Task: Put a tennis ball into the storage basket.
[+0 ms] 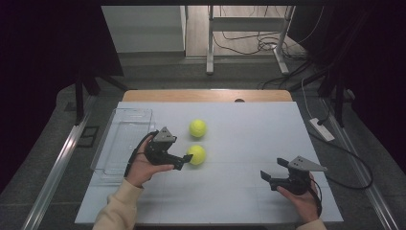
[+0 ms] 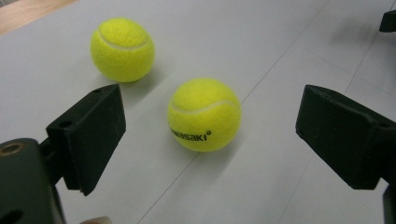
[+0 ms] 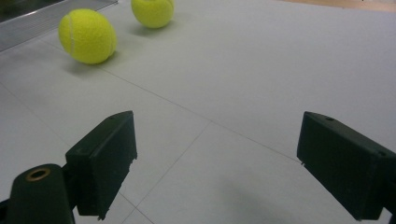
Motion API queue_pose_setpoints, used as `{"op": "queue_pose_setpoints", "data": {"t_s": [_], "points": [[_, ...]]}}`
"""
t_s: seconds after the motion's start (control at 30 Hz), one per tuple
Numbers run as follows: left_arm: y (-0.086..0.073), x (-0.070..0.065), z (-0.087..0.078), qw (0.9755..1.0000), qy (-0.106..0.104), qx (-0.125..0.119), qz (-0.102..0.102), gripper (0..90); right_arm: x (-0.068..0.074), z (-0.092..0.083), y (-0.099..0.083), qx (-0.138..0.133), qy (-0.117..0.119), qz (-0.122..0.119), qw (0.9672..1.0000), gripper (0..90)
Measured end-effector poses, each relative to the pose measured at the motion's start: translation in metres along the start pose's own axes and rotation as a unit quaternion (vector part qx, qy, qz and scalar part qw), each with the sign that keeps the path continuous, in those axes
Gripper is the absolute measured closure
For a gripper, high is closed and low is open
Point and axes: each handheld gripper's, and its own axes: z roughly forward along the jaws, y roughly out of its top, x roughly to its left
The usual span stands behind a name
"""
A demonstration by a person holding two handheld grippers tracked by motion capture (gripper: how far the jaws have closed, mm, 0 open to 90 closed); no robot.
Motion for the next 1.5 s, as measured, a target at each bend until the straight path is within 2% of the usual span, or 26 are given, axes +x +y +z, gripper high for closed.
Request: {"op": "queue_pose_setpoints", "data": {"t_s": [0.5,0.9,1.17,1.5], "points": [[0.010,-0.002,0.015,0.9999,-0.010,0.003,0.009,9.7,0.001,0.000,0.000,0.001,-0.001,0.000,1.0000,12.1],[0.013,-0.003,0.033,0.9996,-0.010,0.024,0.015,9.5,0.000,0.000,0.000,0.002,-0.002,0.000,1.0000,12.1],[0.014,-0.001,0.051,0.9988,-0.012,0.045,0.014,9.3,0.000,0.000,0.000,0.001,-0.002,0.000,1.0000,12.1],[0.013,-0.001,0.061,0.9982,-0.010,0.059,0.011,8.7,0.000,0.000,-0.001,0.003,-0.003,0.002,1.0000,12.1]]}}
